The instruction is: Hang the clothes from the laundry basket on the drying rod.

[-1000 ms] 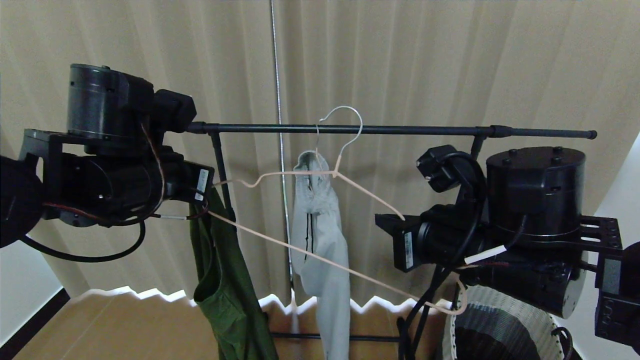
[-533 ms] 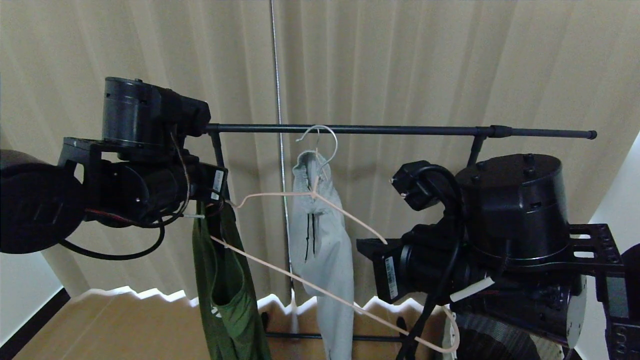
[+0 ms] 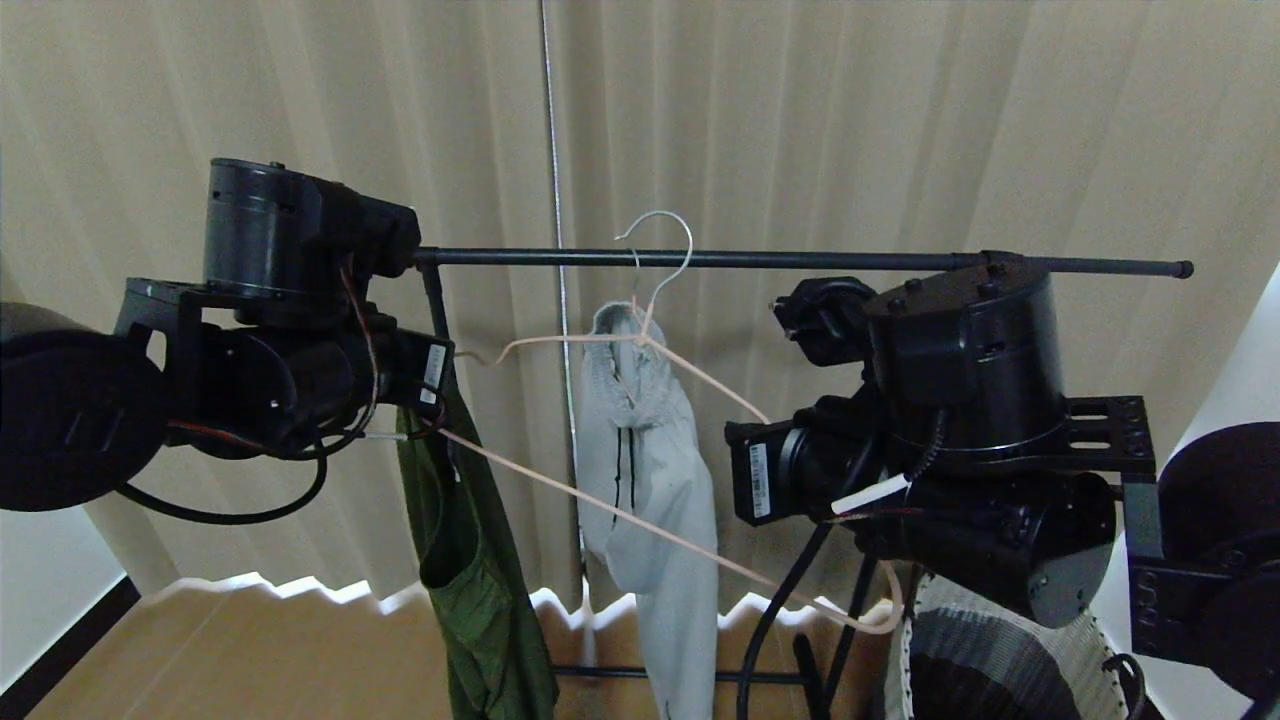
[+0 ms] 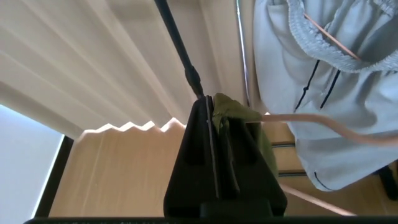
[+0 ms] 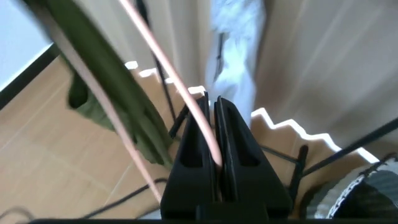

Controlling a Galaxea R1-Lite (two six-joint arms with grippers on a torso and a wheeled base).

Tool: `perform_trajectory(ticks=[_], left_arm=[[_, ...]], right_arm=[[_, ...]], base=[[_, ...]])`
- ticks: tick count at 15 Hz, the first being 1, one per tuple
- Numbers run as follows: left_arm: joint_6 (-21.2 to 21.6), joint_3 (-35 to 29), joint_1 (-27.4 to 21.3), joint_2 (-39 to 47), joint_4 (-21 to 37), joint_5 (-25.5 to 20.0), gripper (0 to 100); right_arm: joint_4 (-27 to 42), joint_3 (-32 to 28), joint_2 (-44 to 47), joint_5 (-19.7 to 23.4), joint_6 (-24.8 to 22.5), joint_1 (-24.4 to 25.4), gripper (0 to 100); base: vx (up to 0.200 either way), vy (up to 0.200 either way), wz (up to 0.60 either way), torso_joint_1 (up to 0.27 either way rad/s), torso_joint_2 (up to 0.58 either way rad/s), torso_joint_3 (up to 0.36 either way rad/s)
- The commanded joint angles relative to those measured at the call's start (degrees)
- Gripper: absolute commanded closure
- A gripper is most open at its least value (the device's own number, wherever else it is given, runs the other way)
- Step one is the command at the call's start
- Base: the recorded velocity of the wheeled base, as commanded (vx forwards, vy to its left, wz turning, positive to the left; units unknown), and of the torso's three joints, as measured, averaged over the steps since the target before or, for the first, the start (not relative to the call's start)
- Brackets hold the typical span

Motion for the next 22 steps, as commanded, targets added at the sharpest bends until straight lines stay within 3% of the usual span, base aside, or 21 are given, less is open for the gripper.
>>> perform_trajectory(ticks=[1,8,15,18,22], left_arm=[[0.1,1.95,-1.38,-2.65,-0.1,-0.01,100],[-2.97,2.92,-9.38,-7.66,-0.01,-0.01,100],[-7.1,0.11,-16.58,-7.92,-1.51,-1.77,100],[-8.33,-0.24,-17.99,-7.75,-4.49,-5.46,100],[-8.16,0.37,-18.25,-10.12,-4.58,-15.92,100]], right_arm=[[-0.69,-1.59,2.56,-0.05,0.08,-0.32,100],[-2.19,-7.47,8.8,-0.14,0.08,0.03,100],[-3.06,-7.65,9.24,-0.14,0.26,0.12,100],[-5.61,-7.03,9.32,-0.32,0.08,0.12,100],[-5.96,-6.95,8.71,-0.4,0.08,0.12,100]], base=[[0.0,0.0,0.0,0.0,0.0,0.0],[0.0,0.0,0.0,0.0,0.0,0.0],[0.0,0.0,0.0,0.0,0.0,0.0],[0.0,0.0,0.0,0.0,0.0,0.0],[0.0,0.0,0.0,0.0,0.0,0.0]])
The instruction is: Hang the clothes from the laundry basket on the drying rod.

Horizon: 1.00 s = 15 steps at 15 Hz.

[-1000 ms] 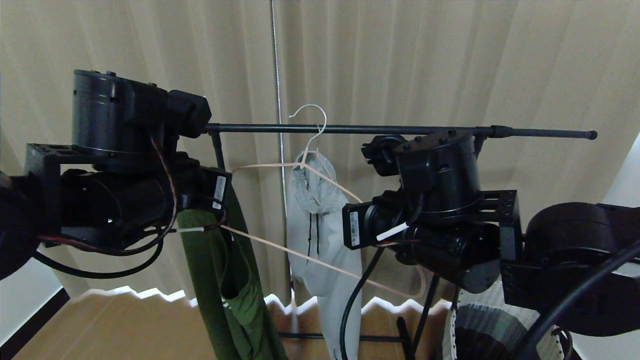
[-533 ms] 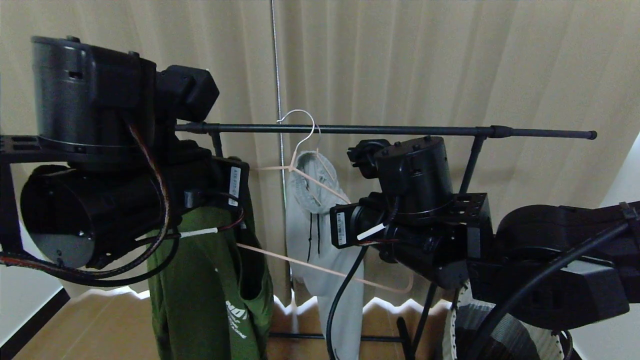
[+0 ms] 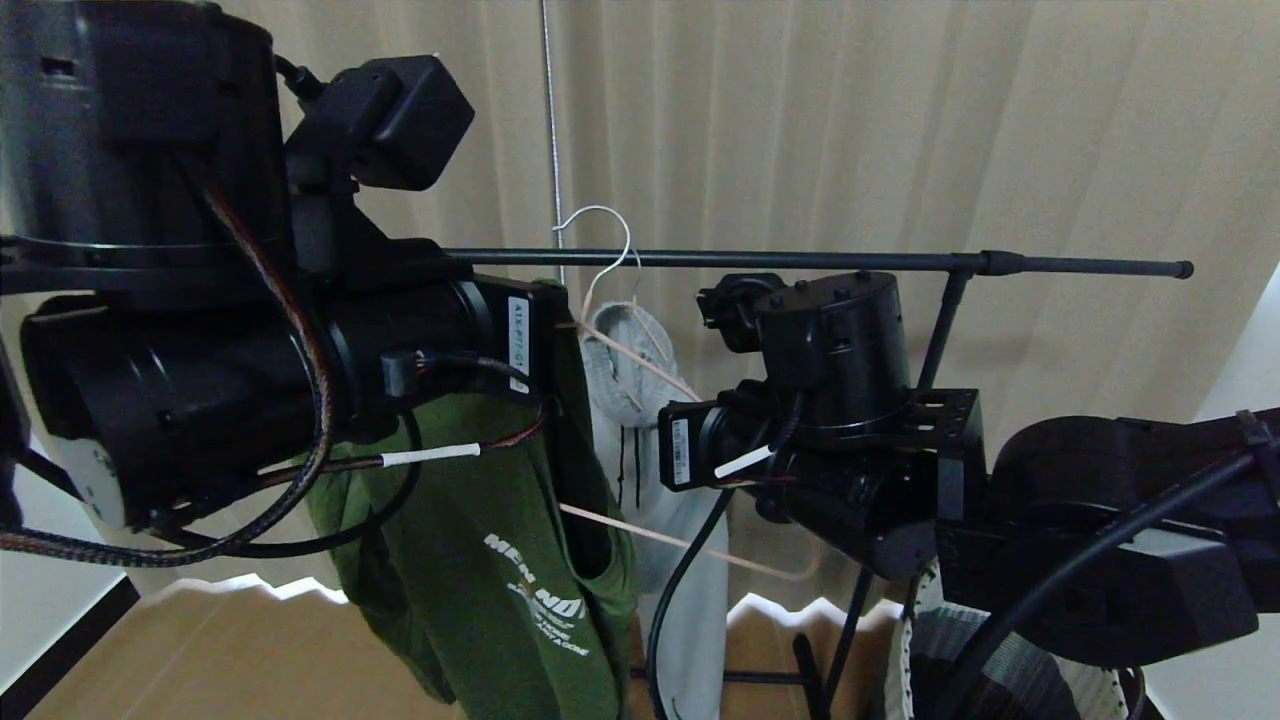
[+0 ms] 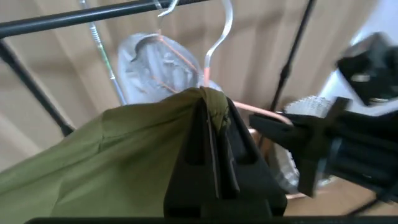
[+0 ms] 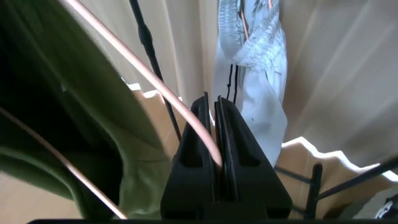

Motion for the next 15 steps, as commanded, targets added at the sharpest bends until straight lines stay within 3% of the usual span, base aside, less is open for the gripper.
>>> perform_trajectory(ticks=[1,7,8,13,15], left_arm=[[0.21,1.4,0.0,-2.43,1.56,-4.09,100],[0.47,7.11,0.26,-4.1,4.02,-4.89,100],[0.47,7.81,0.09,-4.18,4.02,-4.89,0],[0.91,9.92,0.26,-7.35,3.67,-7.26,0],[4.25,12.12,2.02,-10.78,1.91,-8.75,0]], right_arm=[[-0.04,0.09,-1.09,-0.01,-0.02,0.04,100],[-2.06,2.02,-5.57,0.07,-0.37,-0.05,100],[-2.32,2.46,-6.45,0.07,-0.46,-0.14,100],[-5.66,6.95,-9.96,0.07,-4.32,-2.6,100],[-11.55,12.13,-11.9,0.6,-8.63,-5.24,100]], base=[[0.0,0.0,0.0,0.0,0.0,0.0],[0.0,0.0,0.0,0.0,0.0,0.0],[0.0,0.0,0.0,0.0,0.0,0.0],[0.0,0.0,0.0,0.0,0.0,0.0],[0.0,0.0,0.0,0.0,0.0,0.0]])
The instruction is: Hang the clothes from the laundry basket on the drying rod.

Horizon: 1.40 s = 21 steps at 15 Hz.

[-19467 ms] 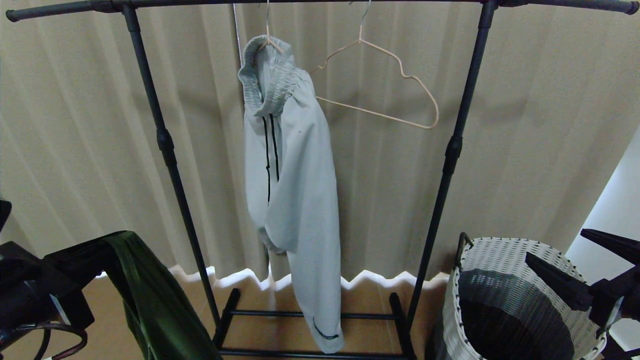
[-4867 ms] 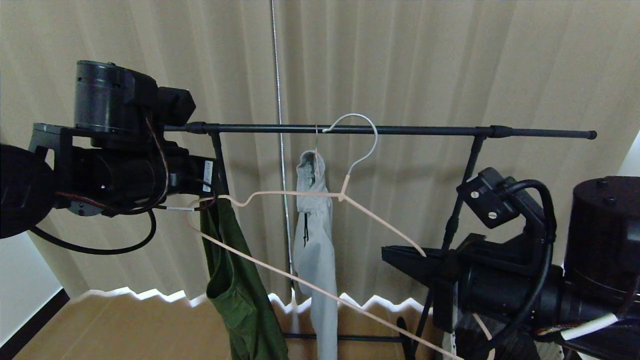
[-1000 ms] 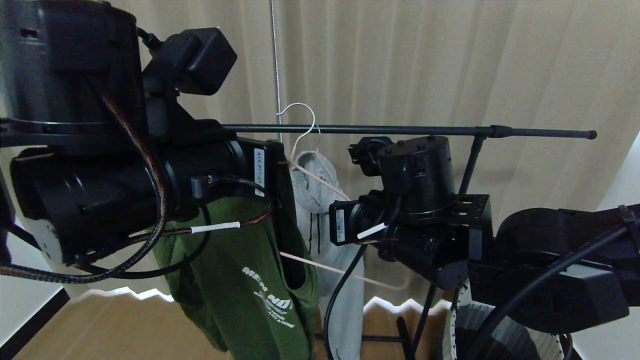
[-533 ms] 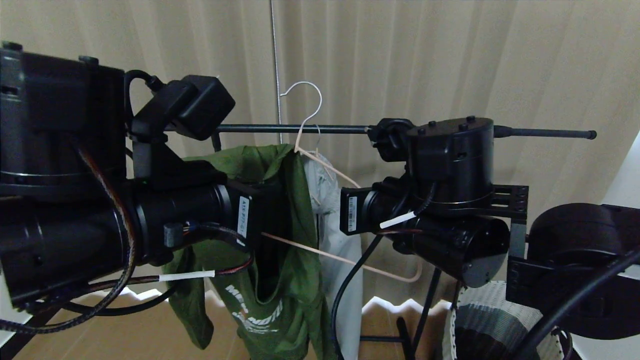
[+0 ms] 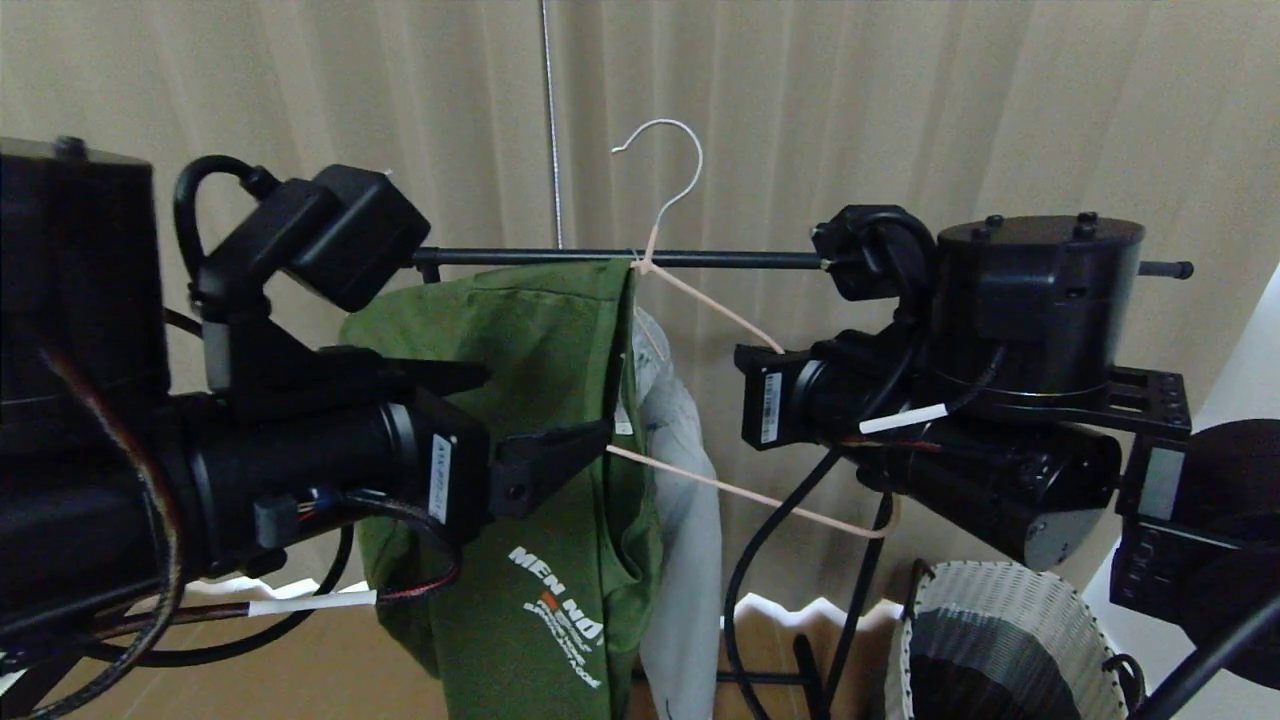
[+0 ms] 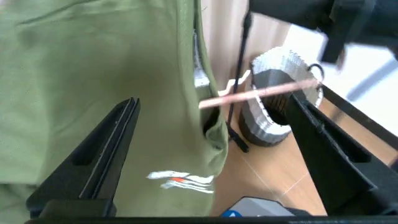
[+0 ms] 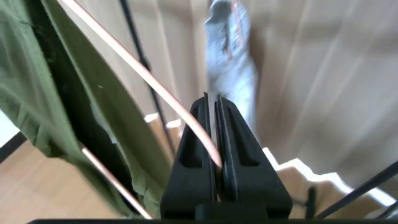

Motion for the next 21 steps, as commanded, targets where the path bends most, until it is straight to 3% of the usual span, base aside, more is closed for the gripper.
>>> perform_trajectory(ticks=[1,3,4,5,6,8,14,21], left_arm=[[0.85,1.33,1.09,-2.8,-0.5,-0.29,0],[11.84,4.41,7.33,-3.42,-10.52,-0.64,0],[20.19,5.46,10.32,-3.24,-14.39,-1.96,0],[23.26,5.73,11.55,-3.33,-15.09,-4.34,0],[30.03,5.64,15.24,-3.24,-15.09,-11.54,0],[38.12,5.46,17.97,-2.01,-15.35,-16.64,0],[39.35,3.09,15.24,3.35,-17.46,-17.17,0],[40.75,2.65,15.33,5.11,-17.46,-16.82,0]], right_arm=[[-1.26,2.66,-2.08,0.16,-1.0,-1.56,100],[-8.56,8.11,-3.31,1.92,-5.92,-4.46,100],[-11.28,10.13,-4.1,4.38,-8.03,-5.69,100],[-12.08,10.66,-4.46,5.35,-8.73,-6.21,100],[-12.43,10.83,-4.98,6.93,-9.88,-6.83,100],[-12.43,10.83,-5.07,9.04,-10.14,-6.83,100],[-12.43,11.36,-5.07,14.84,-11.81,-6.65,100],[-14.18,12.59,-5.25,17.21,-12.16,-4.63,100]], base=[[0.0,0.0,0.0,0.0,0.0,0.0],[0.0,0.0,0.0,0.0,0.0,0.0],[0.0,0.0,0.0,0.0,0.0,0.0],[0.0,0.0,0.0,0.0,0.0,0.0],[0.0,0.0,0.0,0.0,0.0,0.0],[0.0,0.0,0.0,0.0,0.0,0.0],[0.0,0.0,0.0,0.0,0.0,0.0],[0.0,0.0,0.0,0.0,0.0,0.0]])
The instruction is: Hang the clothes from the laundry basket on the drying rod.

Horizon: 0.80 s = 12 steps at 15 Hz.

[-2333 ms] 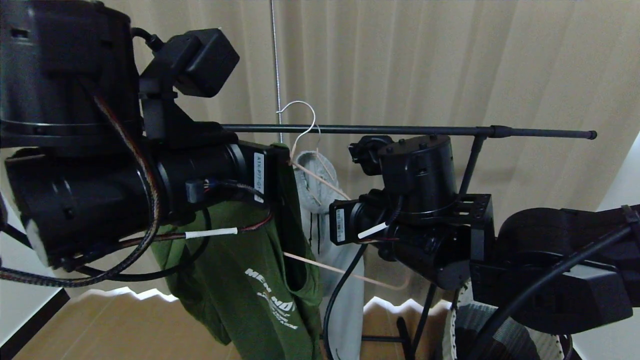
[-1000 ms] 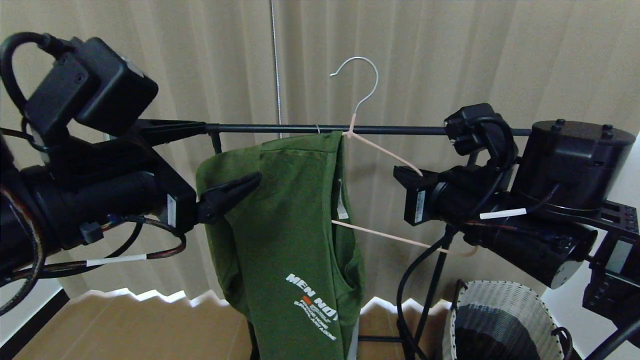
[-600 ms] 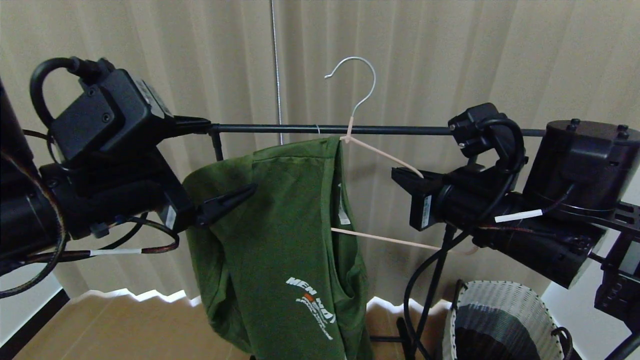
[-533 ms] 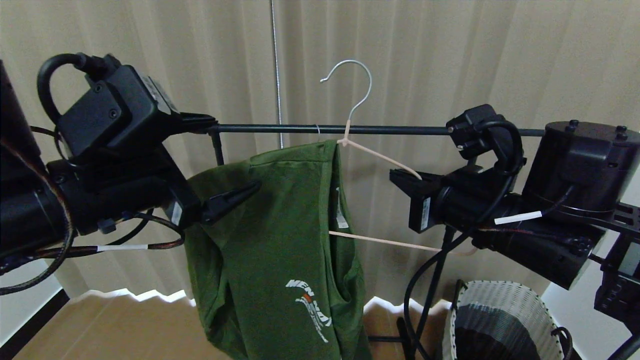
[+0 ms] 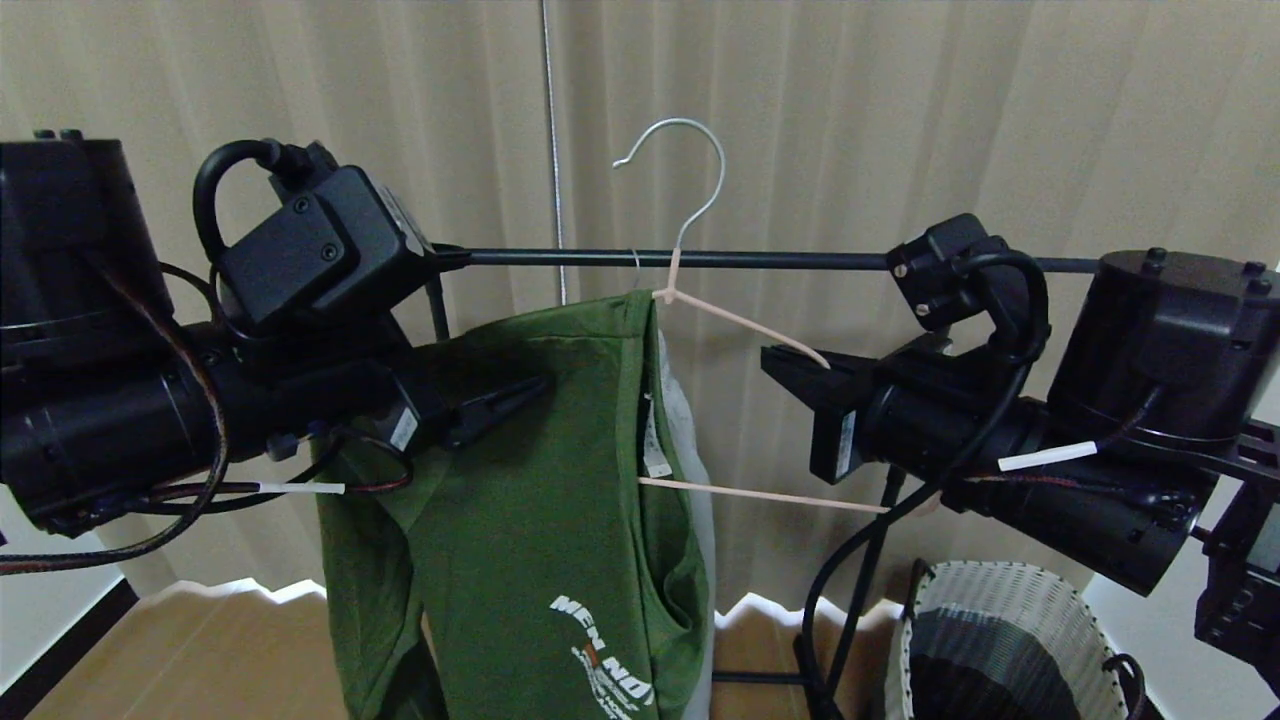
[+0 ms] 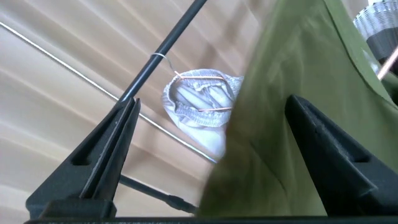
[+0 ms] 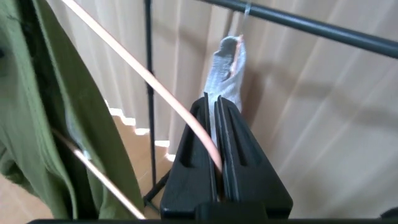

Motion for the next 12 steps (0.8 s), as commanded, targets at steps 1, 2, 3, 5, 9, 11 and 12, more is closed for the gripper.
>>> perform_trajectory(ticks=[1,2,3,5,9,11,12], left_arm=[[-0.04,-0.02,0.17,0.47,-0.01,0.01,0],[-0.04,0.07,0.17,0.38,-0.01,0.01,0],[-0.04,0.07,0.17,0.38,-0.01,0.01,0],[0.05,0.42,0.08,0.47,-0.01,0.01,0],[0.05,0.6,0.17,0.56,-0.01,0.01,100],[0.05,0.6,0.17,0.47,-0.01,0.09,100],[0.05,0.69,0.17,0.47,-0.01,0.09,100]], right_arm=[[-0.09,0.73,-0.51,0.16,0.07,0.5,100],[-0.09,1.52,-1.03,1.22,-0.11,0.77,100],[-0.09,1.52,-1.03,1.22,-0.11,0.77,100],[-0.09,2.14,-1.74,1.57,-0.29,1.03,100],[-2.11,3.28,-1.82,2.36,-0.29,1.38,100],[-2.11,3.37,-1.91,2.36,-0.29,1.38,100],[-2.11,3.37,-1.91,2.36,-0.29,1.38,100]], base=[[0.0,0.0,0.0,0.0,0.0,0.0],[0.0,0.0,0.0,0.0,0.0,0.0],[0.0,0.0,0.0,0.0,0.0,0.0],[0.0,0.0,0.0,0.0,0.0,0.0],[0.0,0.0,0.0,0.0,0.0,0.0],[0.0,0.0,0.0,0.0,0.0,0.0],[0.0,0.0,0.0,0.0,0.0,0.0]])
